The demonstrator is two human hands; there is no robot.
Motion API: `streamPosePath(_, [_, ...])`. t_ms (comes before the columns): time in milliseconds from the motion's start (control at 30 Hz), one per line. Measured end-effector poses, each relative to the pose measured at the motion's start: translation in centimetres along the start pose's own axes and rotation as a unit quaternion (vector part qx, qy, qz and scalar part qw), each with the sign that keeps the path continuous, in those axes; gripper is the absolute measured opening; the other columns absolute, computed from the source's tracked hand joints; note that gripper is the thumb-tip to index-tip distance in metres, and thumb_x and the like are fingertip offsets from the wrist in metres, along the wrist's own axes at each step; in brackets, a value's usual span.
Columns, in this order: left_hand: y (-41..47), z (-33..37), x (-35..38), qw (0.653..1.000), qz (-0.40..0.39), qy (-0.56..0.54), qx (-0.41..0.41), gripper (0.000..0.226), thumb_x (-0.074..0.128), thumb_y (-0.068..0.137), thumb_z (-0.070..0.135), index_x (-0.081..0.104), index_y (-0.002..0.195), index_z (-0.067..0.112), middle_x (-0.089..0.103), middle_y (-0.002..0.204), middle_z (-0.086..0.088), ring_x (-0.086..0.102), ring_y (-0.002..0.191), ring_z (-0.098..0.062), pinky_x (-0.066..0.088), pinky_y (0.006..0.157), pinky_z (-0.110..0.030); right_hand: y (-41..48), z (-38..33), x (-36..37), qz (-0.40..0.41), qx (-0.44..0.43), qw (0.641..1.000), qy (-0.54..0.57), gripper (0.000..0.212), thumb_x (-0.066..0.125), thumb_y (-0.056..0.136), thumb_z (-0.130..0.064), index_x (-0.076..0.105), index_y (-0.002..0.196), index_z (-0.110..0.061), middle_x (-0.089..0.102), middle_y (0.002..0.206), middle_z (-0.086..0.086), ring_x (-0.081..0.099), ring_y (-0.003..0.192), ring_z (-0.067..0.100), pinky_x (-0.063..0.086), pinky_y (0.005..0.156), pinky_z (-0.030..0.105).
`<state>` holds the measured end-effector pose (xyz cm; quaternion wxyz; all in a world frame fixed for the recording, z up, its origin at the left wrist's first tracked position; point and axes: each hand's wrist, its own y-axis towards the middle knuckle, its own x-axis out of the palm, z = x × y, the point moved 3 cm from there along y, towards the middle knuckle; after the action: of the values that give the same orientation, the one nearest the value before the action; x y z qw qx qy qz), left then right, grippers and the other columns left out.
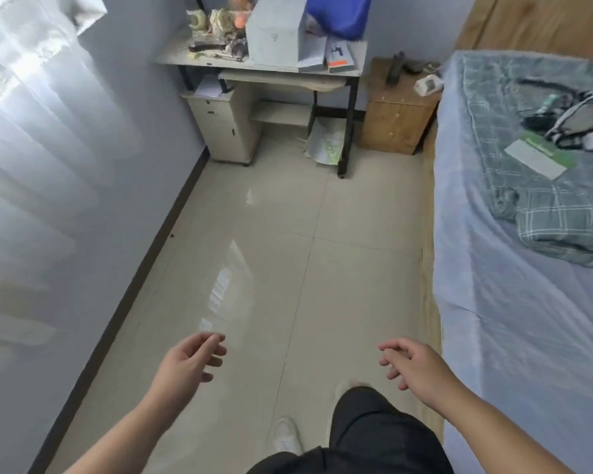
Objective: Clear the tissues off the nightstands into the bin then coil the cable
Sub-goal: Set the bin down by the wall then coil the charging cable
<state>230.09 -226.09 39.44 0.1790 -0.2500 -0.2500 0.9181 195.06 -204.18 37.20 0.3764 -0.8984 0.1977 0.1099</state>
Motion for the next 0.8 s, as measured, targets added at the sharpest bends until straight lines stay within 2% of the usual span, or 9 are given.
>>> streamPosePath(67, [4.4, 4.7, 1.7, 0.999, -0.022, 0.017, 0.027, 0.019, 0.062, 0.108, 0.026, 0.081, 0.104, 0.024, 0.082, 0.094, 0.002, 0.076, 0.085, -0.019, 0.059, 0.074, -0.039, 1.2, 0.9, -1.8, 0.028, 0.035, 0.999, 0.019, 0.018, 0.058, 0.103, -0.02, 0.071, 0.106, -0.031, 0.077, 0.095, -0.001, 0.072, 0.083, 0.019, 0.056, 0.062, 0.024])
streamPosePath(167, [10.5, 11.2, 6.0, 0.996, -0.054, 0.039, 0.06, 0.019, 0.062, 0.108, 0.025, 0.081, 0.103, 0.024, 0.082, 0.093, 0.001, 0.076, 0.083, -0.018, 0.059, 0.074, -0.041, 4.1, 2.1, -4.7, 0.064, 0.08, 0.993, 0.052, 0.016, 0.06, 0.102, -0.021, 0.072, 0.105, -0.031, 0.078, 0.094, 0.003, 0.073, 0.087, 0.025, 0.057, 0.067, 0.03])
streamPosePath(367, [19.0, 21.7, 15.9, 0.988, -0.108, 0.073, 0.082, 0.019, 0.062, 0.107, 0.026, 0.08, 0.104, 0.024, 0.081, 0.092, 0.004, 0.076, 0.082, -0.014, 0.059, 0.07, -0.033, 12.2, 0.9, -12.4, 0.092, 0.129, 0.985, 0.068, 0.016, 0.061, 0.1, -0.019, 0.073, 0.106, -0.028, 0.079, 0.088, -0.006, 0.072, 0.075, 0.015, 0.056, 0.061, 0.028])
streamPosePath(433, [20.9, 24.5, 18.2, 0.986, -0.125, 0.074, 0.081, 0.019, 0.061, 0.108, 0.025, 0.08, 0.104, 0.024, 0.081, 0.093, 0.003, 0.076, 0.085, -0.016, 0.059, 0.07, -0.032, 15.5, -1.6, -15.7, 0.087, 0.114, 0.989, 0.043, 0.016, 0.061, 0.099, -0.024, 0.072, 0.105, -0.034, 0.078, 0.089, -0.01, 0.072, 0.074, 0.007, 0.056, 0.062, 0.026])
streamPosePath(567, [25.0, 28.4, 19.8, 0.988, -0.119, 0.081, 0.058, 0.02, 0.061, 0.108, 0.023, 0.08, 0.103, 0.024, 0.081, 0.093, -0.001, 0.075, 0.086, -0.018, 0.059, 0.07, -0.032, 23.1, -9.4, -22.2, 0.054, 0.055, 0.995, -0.056, 0.016, 0.057, 0.102, -0.035, 0.063, 0.1, -0.05, 0.07, 0.107, -0.017, 0.069, 0.093, 0.003, 0.053, 0.075, 0.024])
streamPosePath(700, [30.3, 30.4, 20.0, 0.993, -0.095, 0.07, 0.019, 0.018, 0.064, 0.106, 0.019, 0.082, 0.1, 0.02, 0.082, 0.09, 0.0, 0.075, 0.088, -0.026, 0.057, 0.069, -0.036, 31.2, -17.5, -26.6, 0.062, 0.015, 0.997, -0.038, 0.016, 0.06, 0.099, -0.031, 0.066, 0.1, -0.046, 0.074, 0.099, -0.012, 0.071, 0.08, 0.002, 0.055, 0.067, 0.023])
streamPosePath(800, [36.0, 32.8, 21.2, 0.993, -0.096, 0.073, 0.004, 0.017, 0.065, 0.106, 0.018, 0.082, 0.1, 0.018, 0.082, 0.089, -0.001, 0.074, 0.088, -0.029, 0.057, 0.07, -0.04, 37.5, -22.3, -29.4, 0.075, -0.008, 0.997, -0.02, 0.014, 0.061, 0.098, -0.032, 0.067, 0.102, -0.043, 0.075, 0.098, -0.011, 0.07, 0.078, 0.001, 0.054, 0.067, 0.024])
